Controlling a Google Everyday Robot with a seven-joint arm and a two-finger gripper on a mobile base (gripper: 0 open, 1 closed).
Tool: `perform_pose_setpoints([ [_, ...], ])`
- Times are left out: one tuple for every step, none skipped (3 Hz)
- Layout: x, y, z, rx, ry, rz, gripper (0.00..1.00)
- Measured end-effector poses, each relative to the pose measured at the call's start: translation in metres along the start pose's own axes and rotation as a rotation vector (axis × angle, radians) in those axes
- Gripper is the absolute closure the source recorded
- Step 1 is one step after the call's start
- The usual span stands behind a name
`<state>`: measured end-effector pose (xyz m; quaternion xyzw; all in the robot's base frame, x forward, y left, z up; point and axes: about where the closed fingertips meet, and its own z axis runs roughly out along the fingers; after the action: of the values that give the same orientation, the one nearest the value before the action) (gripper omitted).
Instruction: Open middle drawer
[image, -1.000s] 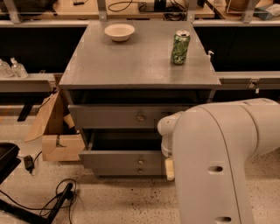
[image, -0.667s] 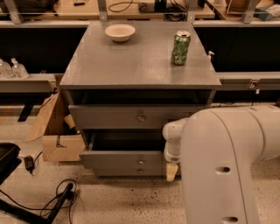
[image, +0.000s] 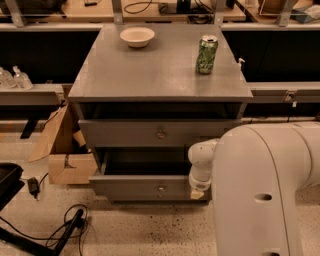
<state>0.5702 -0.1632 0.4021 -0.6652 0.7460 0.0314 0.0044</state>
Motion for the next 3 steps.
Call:
perform_pose_setpoints([
  [0.0, 0.0, -0.001, 0.0, 0.0, 0.0, 0.92],
  [-0.0001, 0.0001, -0.0011, 0.0, 0.0, 0.0, 1.0],
  [-0.0001, 0.0001, -0.0011, 0.0, 0.0, 0.0, 1.0],
])
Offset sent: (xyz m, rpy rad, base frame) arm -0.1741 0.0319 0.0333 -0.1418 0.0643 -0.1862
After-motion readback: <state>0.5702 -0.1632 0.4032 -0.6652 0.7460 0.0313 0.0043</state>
